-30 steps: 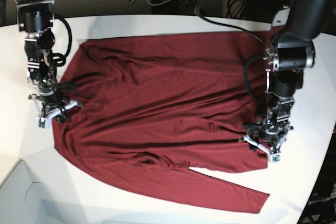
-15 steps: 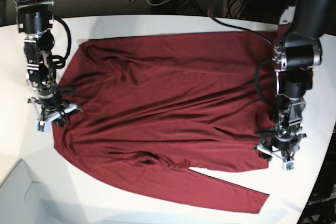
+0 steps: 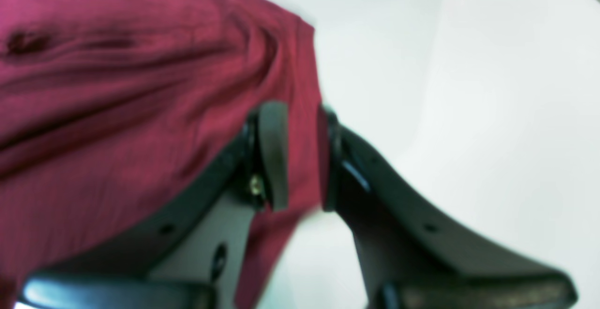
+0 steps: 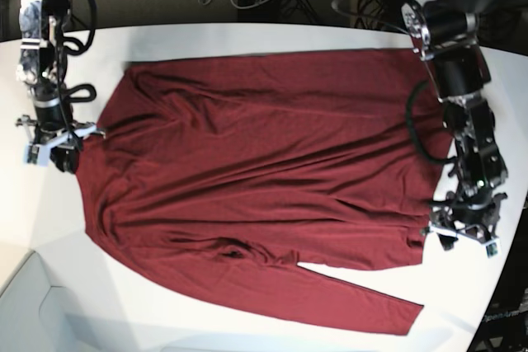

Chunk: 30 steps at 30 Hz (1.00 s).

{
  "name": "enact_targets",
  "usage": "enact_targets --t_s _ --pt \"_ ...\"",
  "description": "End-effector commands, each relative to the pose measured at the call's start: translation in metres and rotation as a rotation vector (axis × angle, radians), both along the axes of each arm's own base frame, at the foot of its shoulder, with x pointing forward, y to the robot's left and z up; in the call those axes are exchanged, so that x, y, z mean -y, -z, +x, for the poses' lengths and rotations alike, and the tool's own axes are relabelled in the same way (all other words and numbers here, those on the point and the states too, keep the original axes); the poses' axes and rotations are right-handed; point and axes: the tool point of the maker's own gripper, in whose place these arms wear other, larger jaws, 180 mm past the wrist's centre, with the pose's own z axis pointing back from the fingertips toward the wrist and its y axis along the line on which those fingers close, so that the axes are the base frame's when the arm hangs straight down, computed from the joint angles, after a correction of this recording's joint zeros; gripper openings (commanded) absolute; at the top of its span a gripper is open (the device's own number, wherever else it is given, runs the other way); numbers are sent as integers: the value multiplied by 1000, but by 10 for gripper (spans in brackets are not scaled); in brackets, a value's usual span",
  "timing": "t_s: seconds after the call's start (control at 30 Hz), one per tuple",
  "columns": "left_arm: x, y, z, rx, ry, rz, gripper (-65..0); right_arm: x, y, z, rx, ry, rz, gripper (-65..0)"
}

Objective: Layout the t-shirt on the table in an organized manner, then fold the t-shirt properly
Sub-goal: 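Grasp the side edges with both grippers and pull them outward, then slide both grippers along the side edges back to the shirt's corners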

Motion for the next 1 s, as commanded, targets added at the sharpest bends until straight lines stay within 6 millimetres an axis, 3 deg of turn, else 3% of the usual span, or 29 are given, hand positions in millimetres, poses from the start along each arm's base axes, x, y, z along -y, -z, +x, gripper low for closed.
enact_targets --t_s 0.0,0.17,0.33,0.47,0.67,0.97 --pt "-8 -21 -5 56 -21 28 -334 -11 -9 -1 38 -20 15 -521" --pt "16 12 -47 4 -6 8 -334 -41 13 -20 6 -2 110 -521" --pt "31 59 -64 -103 -2 -55 -334 -50 48 -32 -74 22 159 -521" --pt "34 92 -74 -184 -7 -90 -334 -50 63 -38 -116 24 161 -522" --pt "31 111 -77 -238 -16 -114 -334 -47 81 -61 -174 37 159 -522" --pt "21 97 -73 -210 -17 -80 -336 -22 75 -93 -191 84 119 -522"
